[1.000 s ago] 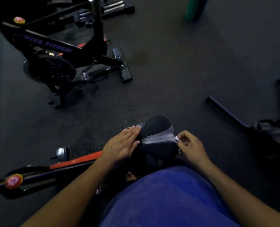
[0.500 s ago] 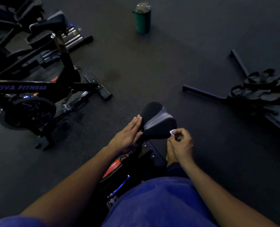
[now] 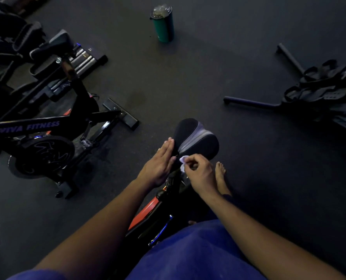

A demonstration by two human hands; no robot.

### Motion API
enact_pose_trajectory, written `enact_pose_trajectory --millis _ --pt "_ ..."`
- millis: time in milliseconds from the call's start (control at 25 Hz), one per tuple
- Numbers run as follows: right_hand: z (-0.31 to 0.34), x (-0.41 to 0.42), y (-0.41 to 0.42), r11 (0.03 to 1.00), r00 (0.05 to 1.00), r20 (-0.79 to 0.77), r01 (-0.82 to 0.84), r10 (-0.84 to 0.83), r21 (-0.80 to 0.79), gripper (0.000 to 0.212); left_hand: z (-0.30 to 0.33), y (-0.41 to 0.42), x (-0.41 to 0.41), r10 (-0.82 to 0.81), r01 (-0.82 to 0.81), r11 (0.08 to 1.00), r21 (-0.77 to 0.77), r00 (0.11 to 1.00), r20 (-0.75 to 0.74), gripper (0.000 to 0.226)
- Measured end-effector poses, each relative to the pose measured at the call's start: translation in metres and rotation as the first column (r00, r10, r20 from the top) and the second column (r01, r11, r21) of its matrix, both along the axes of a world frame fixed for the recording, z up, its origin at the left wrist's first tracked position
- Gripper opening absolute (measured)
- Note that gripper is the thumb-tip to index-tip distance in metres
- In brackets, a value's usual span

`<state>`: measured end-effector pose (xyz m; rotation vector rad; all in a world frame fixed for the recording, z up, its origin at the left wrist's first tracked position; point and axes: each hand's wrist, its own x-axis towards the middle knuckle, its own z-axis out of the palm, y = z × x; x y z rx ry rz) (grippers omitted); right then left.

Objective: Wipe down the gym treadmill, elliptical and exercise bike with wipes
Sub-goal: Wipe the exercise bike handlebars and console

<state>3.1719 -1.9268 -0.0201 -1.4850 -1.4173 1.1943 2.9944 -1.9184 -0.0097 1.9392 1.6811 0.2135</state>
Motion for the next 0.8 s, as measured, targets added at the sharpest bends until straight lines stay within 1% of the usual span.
enact_pose_trajectory --millis 40,160,240,320,360,440,520,600,640,720,800 --pt "0.004 0.008 0.006 1.0 0.999 0.032 0.026 -0.027 0.014 0.02 0.0 -0.002 -0.001 0.003 -0.003 1.0 0.004 1.0 -0.005 0.061" --pt "0.012 0.053 0.032 0.992 0.969 0.224 0.088 -0.107 0.091 0.026 -0.003 -0.01 -0.004 -0.002 0.003 1.0 0.03 1.0 -0.031 0.061" --pt "0.012 0.077 0.057 0.989 0.924 0.356 0.107 -0.138 0.106 0.021 -0.005 -0.011 -0.006 -0.004 0.007 0.999 0.052 0.999 -0.045 0.06" --pt "0.013 0.078 0.072 0.989 0.895 0.43 0.071 -0.12 0.129 0.017 -0.007 -0.011 -0.006 -0.014 0.018 0.997 0.069 0.998 -0.054 0.06" --pt "0.012 0.068 0.075 0.989 0.89 0.448 0.02 -0.083 0.144 0.015 -0.006 -0.01 -0.005 -0.016 0.02 0.997 0.072 0.998 -0.057 0.06" --pt "0.013 0.036 0.064 0.979 0.875 0.48 -0.143 0.057 0.144 0.013 -0.006 -0.01 -0.005 -0.015 0.019 0.997 0.072 0.998 -0.055 0.06" --pt "0.017 0.003 0.042 0.952 0.848 0.478 -0.298 0.229 0.073 0.011 -0.006 -0.011 -0.005 -0.01 0.014 0.997 0.077 0.998 -0.057 0.06" --pt "0.018 -0.006 0.031 0.935 0.848 0.438 -0.351 0.299 0.04 0.011 -0.005 -0.012 -0.004 -0.006 0.011 0.998 0.068 0.998 -0.062 0.06" --pt "0.019 -0.002 0.033 0.937 0.855 0.432 -0.344 0.288 0.056 0.01 -0.005 -0.013 -0.004 -0.003 0.007 0.998 0.07 0.998 -0.064 0.06" --pt "0.019 0.016 0.05 0.954 0.873 0.448 -0.275 0.194 0.121 0.01 -0.006 -0.016 -0.005 0.003 0.003 0.997 0.081 0.998 -0.069 0.06" --pt "0.021 0.042 0.077 0.972 0.855 0.511 -0.185 0.087 0.143 0.01 -0.006 -0.021 -0.008 -0.007 0.014 0.996 0.093 0.997 -0.079 0.06"
